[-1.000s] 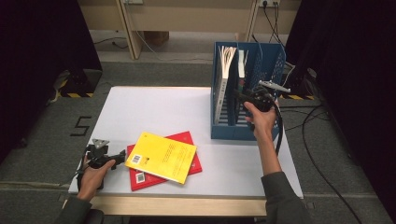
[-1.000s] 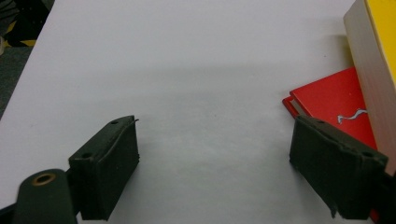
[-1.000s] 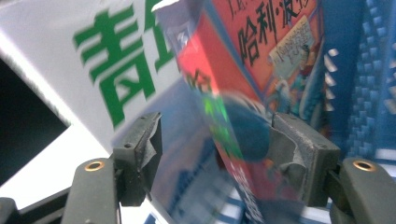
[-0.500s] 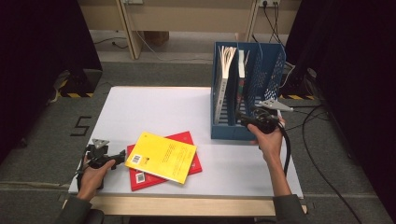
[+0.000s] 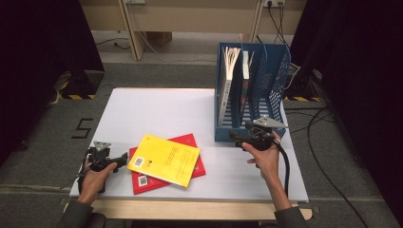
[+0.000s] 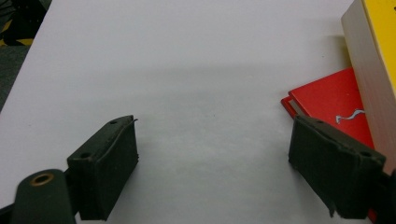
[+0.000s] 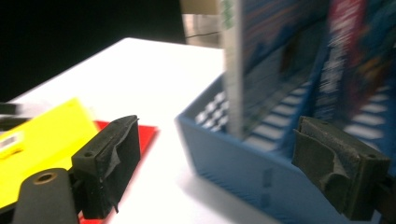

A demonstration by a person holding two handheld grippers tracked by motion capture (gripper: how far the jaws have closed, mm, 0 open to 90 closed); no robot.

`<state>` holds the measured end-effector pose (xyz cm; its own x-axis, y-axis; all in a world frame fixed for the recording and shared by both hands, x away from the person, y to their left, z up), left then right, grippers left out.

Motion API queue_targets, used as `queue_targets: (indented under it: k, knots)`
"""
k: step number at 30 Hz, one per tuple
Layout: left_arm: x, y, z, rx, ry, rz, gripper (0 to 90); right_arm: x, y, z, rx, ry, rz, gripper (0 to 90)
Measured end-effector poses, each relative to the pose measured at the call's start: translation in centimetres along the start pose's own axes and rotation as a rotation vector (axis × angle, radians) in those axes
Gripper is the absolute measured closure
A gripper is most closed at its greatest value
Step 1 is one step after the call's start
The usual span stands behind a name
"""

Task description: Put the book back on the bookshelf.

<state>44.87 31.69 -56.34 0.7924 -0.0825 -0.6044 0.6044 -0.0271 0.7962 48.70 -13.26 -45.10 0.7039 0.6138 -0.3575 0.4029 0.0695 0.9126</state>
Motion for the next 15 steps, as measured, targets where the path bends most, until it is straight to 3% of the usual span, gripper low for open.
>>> queue_targets:
  k: [7,15]
  knots:
    - [-0.1,0.0,0.0,0.000,0.001,0.006,15.3,0.7,-2.3,-1.7,-0.011,0.040,-0.059,16.0]
    - [-0.9,0.3,0.2,0.047,0.016,0.037,15.2,1.4,-5.1,-3.4,-0.015,0.073,-0.128,17.8]
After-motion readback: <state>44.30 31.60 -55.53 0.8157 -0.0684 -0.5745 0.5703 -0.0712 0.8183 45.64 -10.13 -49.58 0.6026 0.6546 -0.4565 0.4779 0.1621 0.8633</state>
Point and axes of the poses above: each handheld gripper's, and its own axes: x roughly forward along the jaws, y roughly out of its top, z roughly to its right, the point moved 9 cm from there along x, roughly forward along the jaws, and after that the axes turned 4 degrees about z, right-handed, at the moved point
